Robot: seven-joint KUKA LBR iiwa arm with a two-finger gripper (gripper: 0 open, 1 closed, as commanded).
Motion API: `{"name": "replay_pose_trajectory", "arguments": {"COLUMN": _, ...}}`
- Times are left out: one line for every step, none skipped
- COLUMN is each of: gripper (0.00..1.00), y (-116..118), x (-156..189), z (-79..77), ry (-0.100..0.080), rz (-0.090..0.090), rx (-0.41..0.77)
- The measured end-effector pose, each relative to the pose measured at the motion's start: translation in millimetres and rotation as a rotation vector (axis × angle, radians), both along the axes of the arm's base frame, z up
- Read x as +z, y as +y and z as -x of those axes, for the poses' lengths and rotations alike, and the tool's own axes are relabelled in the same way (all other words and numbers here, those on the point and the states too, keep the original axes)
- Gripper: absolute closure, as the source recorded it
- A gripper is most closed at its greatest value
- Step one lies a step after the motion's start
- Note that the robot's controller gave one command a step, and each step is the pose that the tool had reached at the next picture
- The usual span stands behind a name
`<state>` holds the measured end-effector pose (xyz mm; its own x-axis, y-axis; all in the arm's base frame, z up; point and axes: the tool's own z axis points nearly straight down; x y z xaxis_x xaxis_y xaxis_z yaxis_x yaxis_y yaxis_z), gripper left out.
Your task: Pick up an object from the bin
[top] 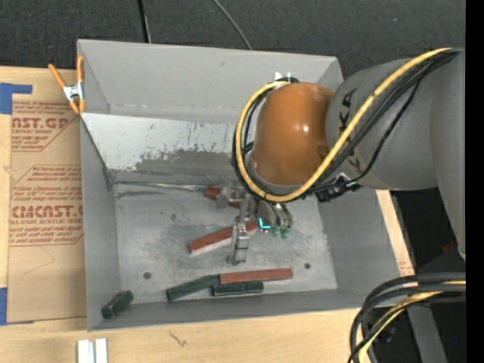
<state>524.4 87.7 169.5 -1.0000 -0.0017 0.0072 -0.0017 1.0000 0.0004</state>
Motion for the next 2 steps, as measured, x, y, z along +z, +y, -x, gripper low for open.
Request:
{"name": "replay_pose_trajectory", "arguments": {"gripper": 0.00, "y": 0, "x": 3, "z": -0.9, "ry": -0.004, "rz": -0.001, "rx": -0.001}}
{"name": "replay_pose_trajectory", "arguments": {"gripper": 0.00, "y": 40, "x": 48, "z": -2.9, "ry": -0.006, "rz": 0.001, "rx": -0.034}}
